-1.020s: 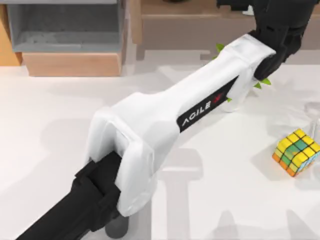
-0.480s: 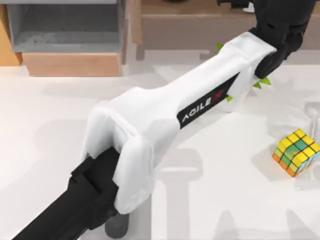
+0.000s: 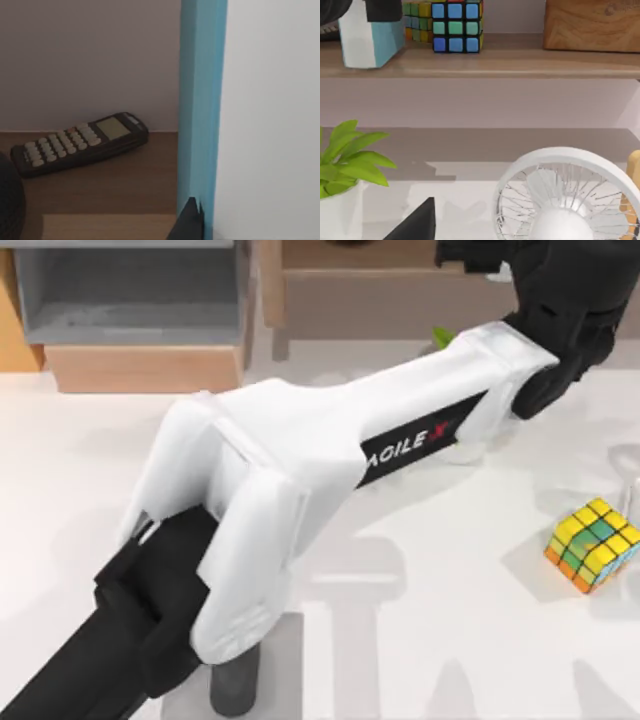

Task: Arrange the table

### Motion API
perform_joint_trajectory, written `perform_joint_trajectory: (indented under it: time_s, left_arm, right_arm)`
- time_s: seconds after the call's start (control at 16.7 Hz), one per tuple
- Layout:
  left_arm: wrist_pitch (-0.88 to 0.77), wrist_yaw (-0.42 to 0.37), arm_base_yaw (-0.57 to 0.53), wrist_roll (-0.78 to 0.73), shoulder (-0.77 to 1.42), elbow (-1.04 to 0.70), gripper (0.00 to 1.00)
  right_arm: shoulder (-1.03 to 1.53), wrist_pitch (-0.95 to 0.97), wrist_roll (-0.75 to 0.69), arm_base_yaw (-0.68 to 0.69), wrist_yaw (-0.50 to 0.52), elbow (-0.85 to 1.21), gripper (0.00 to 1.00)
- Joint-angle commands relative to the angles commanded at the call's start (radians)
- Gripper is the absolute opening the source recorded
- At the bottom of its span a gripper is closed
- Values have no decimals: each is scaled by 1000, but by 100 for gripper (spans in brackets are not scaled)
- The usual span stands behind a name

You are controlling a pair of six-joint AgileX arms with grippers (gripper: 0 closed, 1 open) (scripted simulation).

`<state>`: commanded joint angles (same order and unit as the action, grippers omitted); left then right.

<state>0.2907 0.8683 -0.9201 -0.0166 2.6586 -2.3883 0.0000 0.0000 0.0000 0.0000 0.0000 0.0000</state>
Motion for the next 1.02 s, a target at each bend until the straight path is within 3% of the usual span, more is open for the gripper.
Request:
perform_joint_trajectory:
  time_s: [0.6, 1.02]
  left_arm:
    - [44, -1, -7, -4, -47, 83, 0]
    - [145, -145, -39, -100, -219, 375, 0]
  right_arm:
    - [0, 0, 0, 0, 0, 0, 100]
    - [0, 0, 0, 0, 0, 0, 100]
